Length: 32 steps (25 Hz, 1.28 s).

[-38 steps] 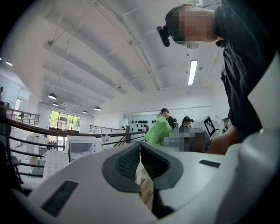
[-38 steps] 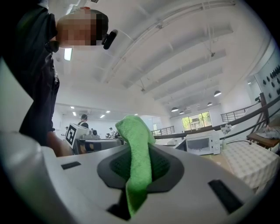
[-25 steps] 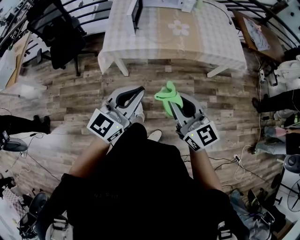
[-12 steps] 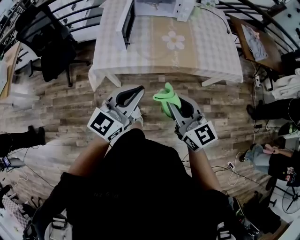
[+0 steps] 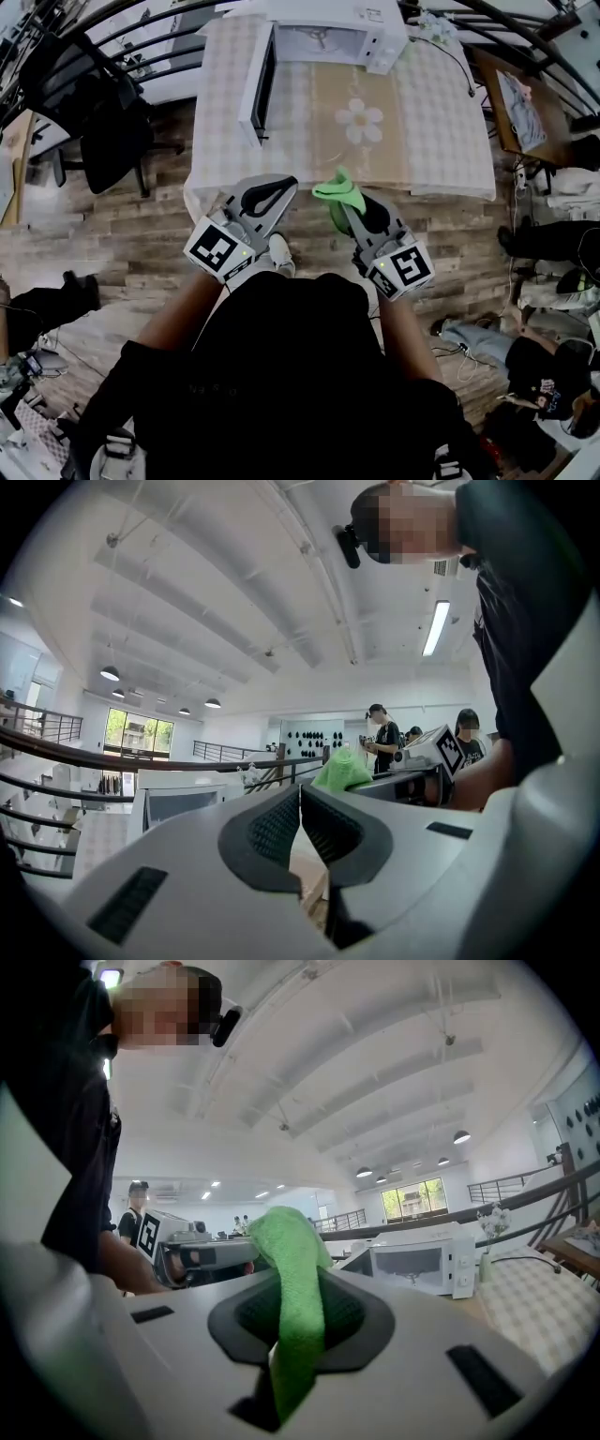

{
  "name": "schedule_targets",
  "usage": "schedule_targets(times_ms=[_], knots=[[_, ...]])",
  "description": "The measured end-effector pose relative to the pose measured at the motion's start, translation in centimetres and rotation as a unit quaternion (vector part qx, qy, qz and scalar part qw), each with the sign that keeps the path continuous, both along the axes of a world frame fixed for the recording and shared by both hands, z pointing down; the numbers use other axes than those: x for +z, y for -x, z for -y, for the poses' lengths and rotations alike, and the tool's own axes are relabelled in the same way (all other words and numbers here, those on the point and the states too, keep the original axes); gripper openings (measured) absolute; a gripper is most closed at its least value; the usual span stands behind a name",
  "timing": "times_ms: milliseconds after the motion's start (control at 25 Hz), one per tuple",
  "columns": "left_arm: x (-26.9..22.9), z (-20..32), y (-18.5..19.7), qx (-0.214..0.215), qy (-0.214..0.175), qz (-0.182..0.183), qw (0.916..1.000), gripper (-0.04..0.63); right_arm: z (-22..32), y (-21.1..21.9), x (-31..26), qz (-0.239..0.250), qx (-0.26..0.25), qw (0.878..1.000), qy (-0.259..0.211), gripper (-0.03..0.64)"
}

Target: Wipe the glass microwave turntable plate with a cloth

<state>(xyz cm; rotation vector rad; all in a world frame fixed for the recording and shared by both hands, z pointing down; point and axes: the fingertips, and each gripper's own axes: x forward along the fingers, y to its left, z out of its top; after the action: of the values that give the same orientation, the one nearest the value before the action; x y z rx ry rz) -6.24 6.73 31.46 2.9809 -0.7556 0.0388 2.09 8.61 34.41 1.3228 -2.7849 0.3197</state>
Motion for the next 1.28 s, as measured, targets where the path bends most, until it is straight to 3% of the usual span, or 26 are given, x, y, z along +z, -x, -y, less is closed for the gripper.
schedule_targets(times_ms=[240, 600, 920, 1280], knots=[[0.5, 4.6, 1.3, -0.028, -0.003, 0.001, 0.9996, 0.021, 5.0, 0.5, 0.6, -0.001, -0.018, 1.0, 0.005, 0.061], [1.9, 9.4, 0.9, -0.133, 0.02, -0.004, 0.9909, 0.021, 13.2, -0.3, 3.7, -0.037, -0.104, 0.993, 0.032, 0.063], [3.7, 13.2, 0.5, -0.213, 0.014, 0.014, 0.9769, 0.021, 20.0, 0.7, 10.0, -0.109, -0.187, 0.974, 0.068, 0.063], [5.9, 16.3, 1.3, -0.277, 0.017, 0.008, 0.9607, 0.021, 26.1, 3.2, 18.2, -0.185, -0.238, 0.948, 0.106, 0.066]])
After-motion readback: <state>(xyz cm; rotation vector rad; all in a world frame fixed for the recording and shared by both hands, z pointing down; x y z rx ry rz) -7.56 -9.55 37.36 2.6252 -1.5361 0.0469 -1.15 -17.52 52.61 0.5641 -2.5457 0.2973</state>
